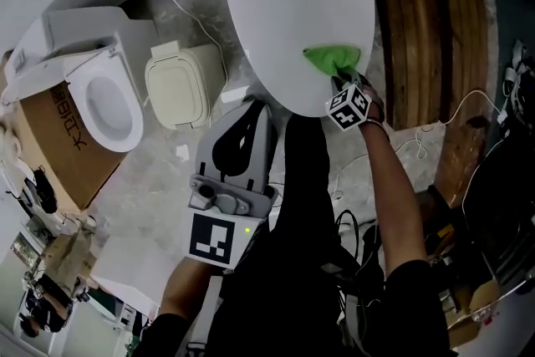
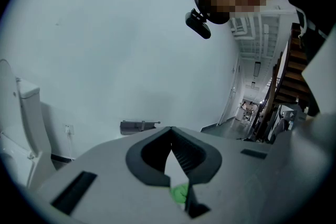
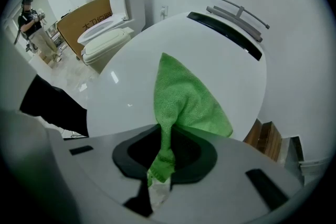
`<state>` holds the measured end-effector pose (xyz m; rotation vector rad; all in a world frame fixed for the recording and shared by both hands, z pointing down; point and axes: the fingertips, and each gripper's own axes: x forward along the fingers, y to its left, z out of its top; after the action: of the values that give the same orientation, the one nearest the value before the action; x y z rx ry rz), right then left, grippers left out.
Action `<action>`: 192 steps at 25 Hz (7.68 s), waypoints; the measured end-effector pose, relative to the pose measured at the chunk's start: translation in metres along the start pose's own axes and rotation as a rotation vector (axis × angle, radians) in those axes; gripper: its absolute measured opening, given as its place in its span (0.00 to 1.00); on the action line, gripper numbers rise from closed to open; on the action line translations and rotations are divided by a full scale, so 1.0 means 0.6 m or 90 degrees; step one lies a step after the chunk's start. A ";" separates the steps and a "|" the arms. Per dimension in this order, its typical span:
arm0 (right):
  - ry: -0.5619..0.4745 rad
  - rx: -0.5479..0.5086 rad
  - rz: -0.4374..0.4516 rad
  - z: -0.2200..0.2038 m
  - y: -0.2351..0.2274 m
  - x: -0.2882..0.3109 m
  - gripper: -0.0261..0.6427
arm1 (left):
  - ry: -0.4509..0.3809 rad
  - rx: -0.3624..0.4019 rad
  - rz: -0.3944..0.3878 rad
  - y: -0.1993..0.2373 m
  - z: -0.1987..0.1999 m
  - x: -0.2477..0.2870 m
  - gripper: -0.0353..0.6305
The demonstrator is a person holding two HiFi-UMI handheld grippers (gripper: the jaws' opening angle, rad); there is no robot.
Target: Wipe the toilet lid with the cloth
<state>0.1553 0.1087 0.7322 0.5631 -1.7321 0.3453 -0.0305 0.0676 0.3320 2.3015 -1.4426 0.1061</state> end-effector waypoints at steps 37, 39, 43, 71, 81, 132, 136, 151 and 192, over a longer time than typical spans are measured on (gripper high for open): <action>-0.280 0.532 0.031 0.097 -0.035 -0.132 0.14 | -0.032 -0.005 0.036 0.041 0.021 -0.039 0.05; -0.285 0.542 0.017 0.120 -0.093 -0.126 0.14 | -0.036 -0.009 0.053 0.047 0.025 -0.032 0.05; -0.277 0.551 -0.014 0.165 -0.202 -0.102 0.14 | -0.037 -0.018 0.084 0.059 0.033 -0.015 0.05; -0.092 0.005 0.009 0.321 -0.189 0.032 0.14 | -0.046 -0.043 0.159 0.113 0.025 0.019 0.05; -0.050 -0.149 0.001 0.242 -0.064 0.028 0.14 | -0.046 -0.029 0.125 0.111 0.013 -0.031 0.05; -0.315 0.347 0.085 0.421 -0.062 -0.088 0.14 | -0.097 -0.076 0.192 0.248 0.034 -0.140 0.05; -0.326 0.345 0.065 0.516 -0.130 -0.066 0.14 | -0.106 -0.083 0.217 0.262 0.046 -0.133 0.05; -0.163 0.167 -0.009 0.653 -0.182 0.039 0.14 | -0.106 -0.114 0.263 0.298 0.040 -0.125 0.05; 0.006 -0.338 -0.032 0.462 0.057 0.071 0.14 | -0.111 -0.120 0.228 0.287 0.015 -0.182 0.05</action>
<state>-0.0985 -0.0132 0.7108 0.2145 -1.7071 -0.1506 -0.2328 0.0916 0.3462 1.9235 -1.8563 -0.1261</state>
